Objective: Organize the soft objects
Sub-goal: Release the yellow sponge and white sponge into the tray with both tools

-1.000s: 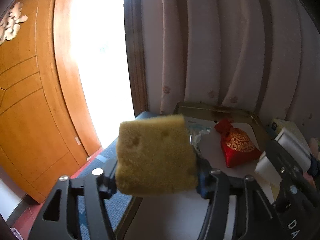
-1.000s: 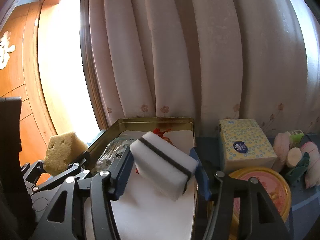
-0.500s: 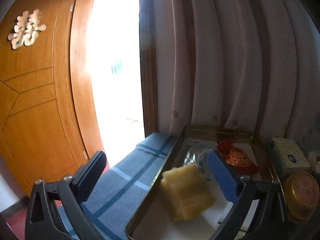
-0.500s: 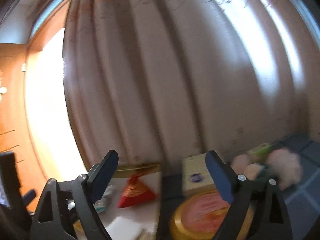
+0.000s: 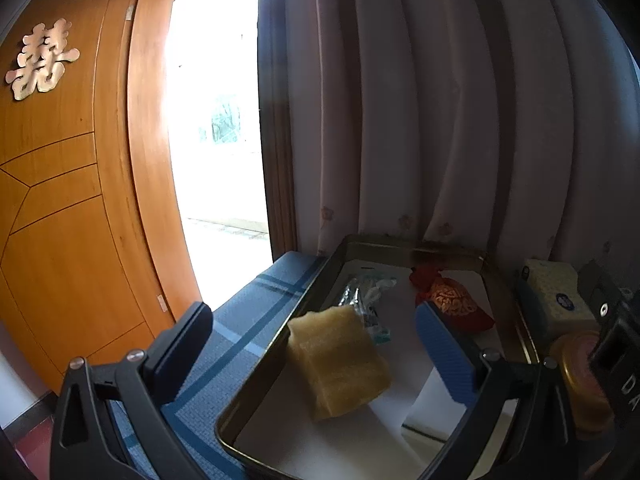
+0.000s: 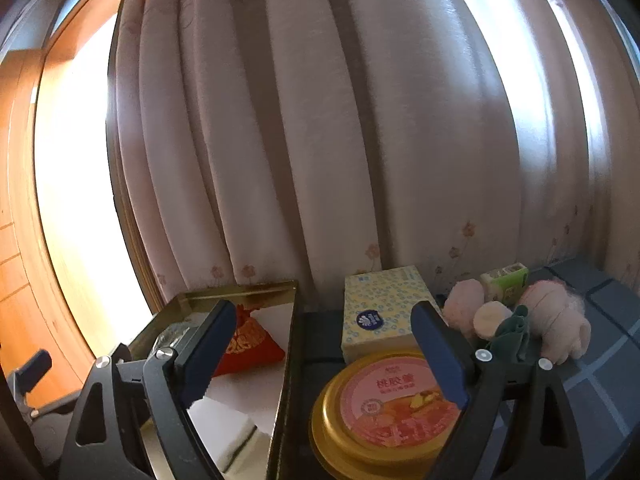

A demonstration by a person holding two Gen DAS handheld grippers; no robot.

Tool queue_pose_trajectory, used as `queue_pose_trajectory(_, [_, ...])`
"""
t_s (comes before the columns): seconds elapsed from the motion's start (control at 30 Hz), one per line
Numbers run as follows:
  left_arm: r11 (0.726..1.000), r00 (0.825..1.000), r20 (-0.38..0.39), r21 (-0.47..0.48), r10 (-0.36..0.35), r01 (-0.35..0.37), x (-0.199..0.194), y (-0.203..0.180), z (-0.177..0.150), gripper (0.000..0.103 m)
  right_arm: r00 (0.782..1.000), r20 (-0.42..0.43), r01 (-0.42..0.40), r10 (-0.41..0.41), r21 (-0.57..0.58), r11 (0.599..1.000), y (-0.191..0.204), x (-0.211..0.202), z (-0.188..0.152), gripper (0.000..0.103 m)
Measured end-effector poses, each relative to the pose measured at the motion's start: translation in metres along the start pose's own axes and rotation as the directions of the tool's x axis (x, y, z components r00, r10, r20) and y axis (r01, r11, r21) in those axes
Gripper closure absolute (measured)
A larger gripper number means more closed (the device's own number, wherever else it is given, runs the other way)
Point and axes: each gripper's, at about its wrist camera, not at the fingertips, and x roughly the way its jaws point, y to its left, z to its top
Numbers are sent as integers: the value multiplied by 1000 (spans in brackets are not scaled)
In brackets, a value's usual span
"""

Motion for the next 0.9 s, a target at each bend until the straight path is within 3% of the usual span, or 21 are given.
queue_pose_trajectory(0.57, [999,1000,-2,25,-24,24,-15,-17,-6,0,998,14,53,-53,-14,998,-32,-11,3,12])
queue_pose_trajectory(0.9, [995,997,9,61,-81,81,-30,-36,-10,0,996,35,85,-85,-11,996,-57,-22,5,13])
